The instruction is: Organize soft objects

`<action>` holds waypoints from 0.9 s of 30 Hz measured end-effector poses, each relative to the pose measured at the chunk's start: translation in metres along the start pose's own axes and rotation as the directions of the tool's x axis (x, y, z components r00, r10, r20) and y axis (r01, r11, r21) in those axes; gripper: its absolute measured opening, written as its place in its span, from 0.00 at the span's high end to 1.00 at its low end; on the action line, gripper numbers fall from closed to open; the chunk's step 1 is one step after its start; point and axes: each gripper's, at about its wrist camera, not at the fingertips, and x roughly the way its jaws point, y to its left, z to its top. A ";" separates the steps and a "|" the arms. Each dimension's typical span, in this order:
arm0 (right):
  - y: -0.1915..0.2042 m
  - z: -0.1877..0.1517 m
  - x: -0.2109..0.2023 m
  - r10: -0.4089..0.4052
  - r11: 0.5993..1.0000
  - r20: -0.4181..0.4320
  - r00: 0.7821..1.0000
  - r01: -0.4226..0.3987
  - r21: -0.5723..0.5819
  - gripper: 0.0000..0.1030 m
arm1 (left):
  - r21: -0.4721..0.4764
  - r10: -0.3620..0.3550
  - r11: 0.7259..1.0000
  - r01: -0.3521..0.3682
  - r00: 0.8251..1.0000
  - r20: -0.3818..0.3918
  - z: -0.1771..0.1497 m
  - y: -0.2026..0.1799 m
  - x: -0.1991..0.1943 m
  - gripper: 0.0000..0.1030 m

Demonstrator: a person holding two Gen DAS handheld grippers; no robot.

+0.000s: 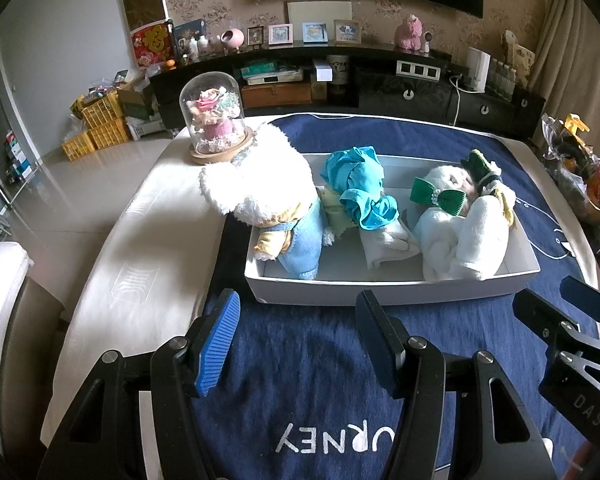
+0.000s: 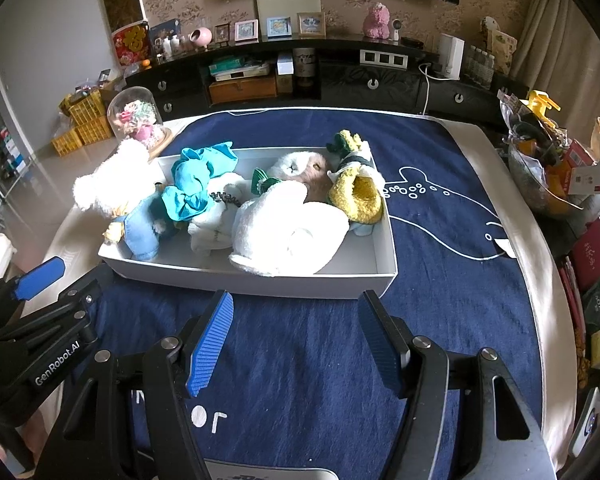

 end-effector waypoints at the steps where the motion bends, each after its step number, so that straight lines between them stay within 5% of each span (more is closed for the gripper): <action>1: 0.000 0.000 0.000 0.001 1.000 0.000 1.000 -0.001 0.000 0.00 | -0.001 -0.001 1.000 0.001 1.000 0.000 0.000 0.000 0.000 0.41; 27: -0.001 -0.003 0.000 -0.001 1.000 -0.009 1.000 0.001 -0.005 0.00 | -0.020 0.032 0.999 -0.032 0.999 0.010 -0.001 0.009 0.002 0.45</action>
